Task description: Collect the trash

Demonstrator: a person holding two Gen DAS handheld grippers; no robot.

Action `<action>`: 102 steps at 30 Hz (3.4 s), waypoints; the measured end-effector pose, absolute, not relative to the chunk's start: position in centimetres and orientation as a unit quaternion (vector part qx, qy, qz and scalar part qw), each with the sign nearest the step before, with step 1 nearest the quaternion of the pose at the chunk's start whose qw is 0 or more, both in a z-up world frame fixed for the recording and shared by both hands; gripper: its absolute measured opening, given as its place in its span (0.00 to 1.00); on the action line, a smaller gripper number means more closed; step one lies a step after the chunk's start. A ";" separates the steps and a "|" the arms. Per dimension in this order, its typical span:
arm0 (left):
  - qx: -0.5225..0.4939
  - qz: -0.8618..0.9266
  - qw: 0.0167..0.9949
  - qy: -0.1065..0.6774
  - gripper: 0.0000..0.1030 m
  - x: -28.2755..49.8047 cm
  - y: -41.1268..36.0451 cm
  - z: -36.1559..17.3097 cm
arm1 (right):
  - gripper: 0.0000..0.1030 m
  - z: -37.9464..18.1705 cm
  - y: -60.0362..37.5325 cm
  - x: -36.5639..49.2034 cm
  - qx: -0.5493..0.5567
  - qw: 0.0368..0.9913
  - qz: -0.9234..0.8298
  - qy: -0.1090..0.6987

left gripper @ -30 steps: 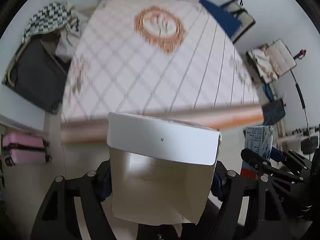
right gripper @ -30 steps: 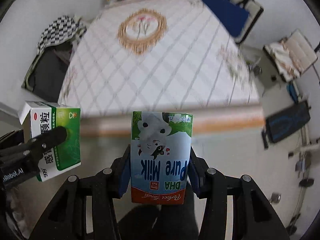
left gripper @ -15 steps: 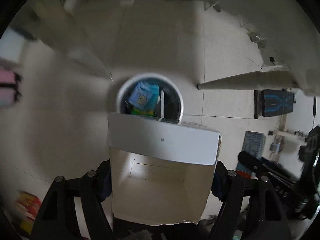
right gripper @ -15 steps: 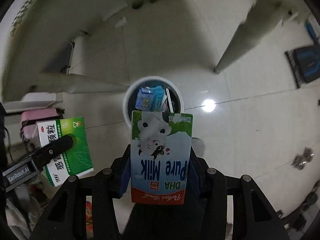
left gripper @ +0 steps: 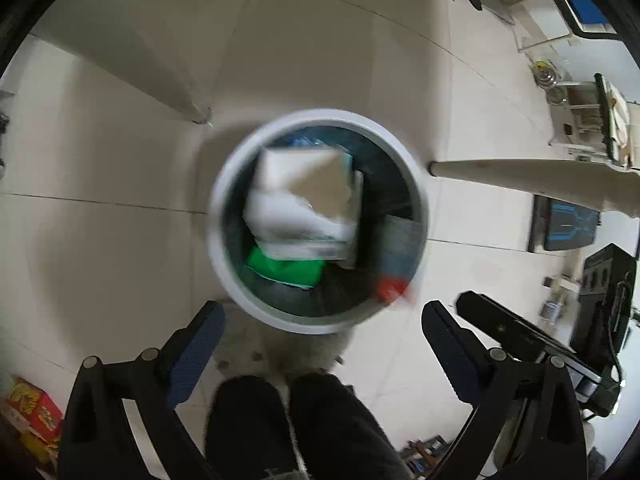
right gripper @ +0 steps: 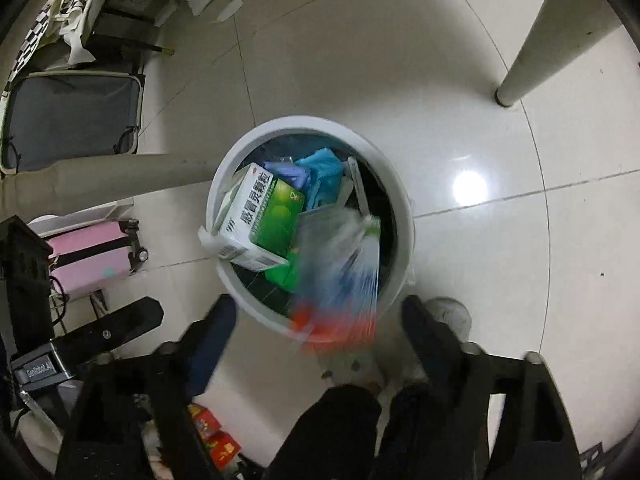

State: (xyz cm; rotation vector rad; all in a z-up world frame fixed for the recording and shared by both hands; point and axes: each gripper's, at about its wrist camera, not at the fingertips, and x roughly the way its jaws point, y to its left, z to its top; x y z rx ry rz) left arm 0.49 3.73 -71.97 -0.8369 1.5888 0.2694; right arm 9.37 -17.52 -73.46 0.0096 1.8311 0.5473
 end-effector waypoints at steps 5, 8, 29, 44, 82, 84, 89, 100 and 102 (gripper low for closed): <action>-0.292 0.170 0.639 0.691 0.97 -0.7 3.4 -68.2 | 0.97 -71.6 -17.1 8.6 -0.062 0.604 0.218 0.764; -0.250 0.191 0.662 0.681 0.97 -1.4 2.9 -64.6 | 0.98 -68.5 -16.7 7.9 -0.099 0.626 0.211 0.744; -0.197 0.153 0.731 0.635 0.97 -6.7 -2.4 -30.5 | 0.98 -27.2 -18.6 2.8 -0.156 0.697 0.233 0.660; -0.256 0.104 0.786 0.554 0.97 -9.6 -4.2 -15.2 | 0.98 -6.4 -22.3 0.2 -0.097 0.711 0.295 0.631; -0.255 0.093 0.814 0.514 1.00 -12.1 -4.8 -9.6 | 1.00 -1.1 -22.7 -1.0 -0.079 0.679 0.360 0.635; -0.254 0.093 0.814 0.515 1.00 -12.0 -4.9 -9.6 | 1.00 -1.1 -22.8 -1.0 -0.080 0.678 0.361 0.636; -0.252 0.091 0.814 0.515 1.00 -11.9 -5.0 -9.5 | 1.00 -1.1 -22.9 -1.0 -0.082 0.676 0.362 0.637; -0.247 0.077 0.817 0.516 1.00 -11.7 -5.0 -9.3 | 1.00 -0.6 -23.2 -0.9 -0.077 0.679 0.360 0.635; -0.250 0.073 0.816 0.516 1.00 -11.7 -5.1 -9.4 | 1.00 -0.6 -23.3 -0.9 -0.075 0.678 0.360 0.636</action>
